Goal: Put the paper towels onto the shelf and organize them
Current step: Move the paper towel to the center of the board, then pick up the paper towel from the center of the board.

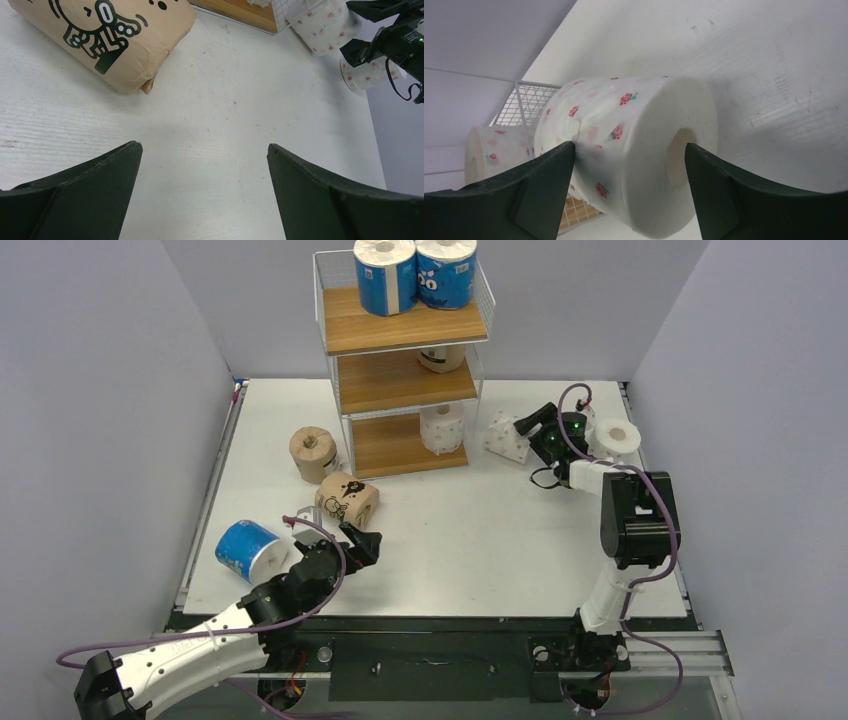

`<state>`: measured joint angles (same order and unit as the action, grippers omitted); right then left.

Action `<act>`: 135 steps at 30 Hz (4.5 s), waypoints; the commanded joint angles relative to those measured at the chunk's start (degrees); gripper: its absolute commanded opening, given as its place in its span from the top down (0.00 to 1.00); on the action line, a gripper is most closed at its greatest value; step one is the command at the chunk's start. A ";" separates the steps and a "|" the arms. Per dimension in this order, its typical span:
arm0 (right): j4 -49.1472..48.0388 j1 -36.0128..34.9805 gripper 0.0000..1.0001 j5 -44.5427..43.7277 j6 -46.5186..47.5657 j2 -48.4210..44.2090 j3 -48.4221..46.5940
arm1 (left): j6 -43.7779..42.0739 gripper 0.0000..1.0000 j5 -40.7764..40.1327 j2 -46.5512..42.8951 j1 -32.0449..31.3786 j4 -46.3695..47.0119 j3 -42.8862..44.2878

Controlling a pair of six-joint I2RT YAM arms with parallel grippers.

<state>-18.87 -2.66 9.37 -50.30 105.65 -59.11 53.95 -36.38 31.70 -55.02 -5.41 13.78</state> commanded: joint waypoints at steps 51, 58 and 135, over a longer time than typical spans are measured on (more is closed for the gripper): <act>59.01 -57.75 0.71 -39.88 30.95 -41.16 -0.55 | 0.86 0.04 -0.08 -3.29 0.19 2.92 -0.30; 56.67 -62.80 0.71 -41.96 33.16 -28.19 -4.31 | 2.39 0.04 -0.27 -2.90 0.18 1.48 -0.31; 40.87 -35.68 0.52 -7.76 12.67 -41.85 19.23 | -15.04 0.03 9.70 3.30 4.14 13.06 4.46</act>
<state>22.46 -37.71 3.29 -38.13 62.92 -39.55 39.22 -27.00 35.14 -51.16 4.99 17.19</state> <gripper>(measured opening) 0.500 0.966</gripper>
